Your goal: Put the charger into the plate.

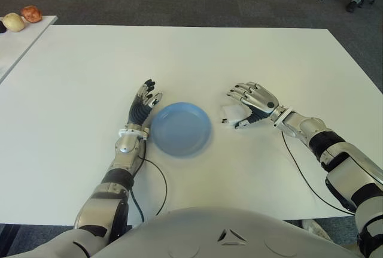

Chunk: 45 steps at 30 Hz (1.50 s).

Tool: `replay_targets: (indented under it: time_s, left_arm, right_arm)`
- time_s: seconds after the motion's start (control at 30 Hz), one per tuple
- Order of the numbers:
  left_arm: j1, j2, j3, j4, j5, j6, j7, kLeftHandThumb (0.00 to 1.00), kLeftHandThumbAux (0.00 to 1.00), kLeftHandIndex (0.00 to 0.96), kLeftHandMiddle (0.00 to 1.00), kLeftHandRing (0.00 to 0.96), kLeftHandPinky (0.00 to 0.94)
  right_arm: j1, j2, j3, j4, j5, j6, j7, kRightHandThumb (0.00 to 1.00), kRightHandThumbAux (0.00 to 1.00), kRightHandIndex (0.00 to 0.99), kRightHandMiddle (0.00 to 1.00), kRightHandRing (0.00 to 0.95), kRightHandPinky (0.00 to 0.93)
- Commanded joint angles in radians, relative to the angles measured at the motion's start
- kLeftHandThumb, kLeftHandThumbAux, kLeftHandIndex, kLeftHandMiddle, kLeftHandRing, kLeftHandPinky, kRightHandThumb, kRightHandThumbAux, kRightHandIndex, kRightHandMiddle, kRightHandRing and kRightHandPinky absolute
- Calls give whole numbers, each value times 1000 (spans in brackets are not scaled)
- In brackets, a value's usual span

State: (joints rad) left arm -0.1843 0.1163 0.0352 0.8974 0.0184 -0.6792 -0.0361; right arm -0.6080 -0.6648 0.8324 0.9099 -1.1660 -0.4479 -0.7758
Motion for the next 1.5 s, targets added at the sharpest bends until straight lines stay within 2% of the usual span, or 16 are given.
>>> replay_targets:
  time_s: [0.03,0.17,0.23,0.37,0.53,1.03,1.5]
  left_arm:
    - [89,-13,-7,66,11,39,-11,0,458,108,139,120,129]
    - [89,-14,-9,66,16,24,-6,0,453,111,148,129,139]
    - [91,-16,-10,62,15,16,-6,0,448,111,153,134,141]
    - [93,-19,-10,61,15,11,-6,0,443,107,156,138,141]
    - [99,-21,-13,52,15,12,-5,0,443,104,155,135,129]
    - [123,-24,-22,0,16,31,-4,0,439,95,142,127,128]
    - [133,-25,-27,-19,19,34,-6,0,434,102,139,119,117]
  right_arm:
    - [19,19,27,16,-15,-15,47,586,472,137,212,270,329]
    - [12,19,32,22,-12,-31,76,564,469,105,161,211,258]
    - [5,19,37,24,-11,-42,102,530,454,55,107,139,173]
    - [-3,23,45,33,-10,-57,135,492,436,11,45,50,72]
    - [-14,31,51,51,-5,-80,167,489,434,1,8,8,17]
    - [-54,55,68,116,18,-160,259,534,437,0,0,0,0]
    - [-85,54,93,130,19,-187,303,576,417,0,0,0,0]
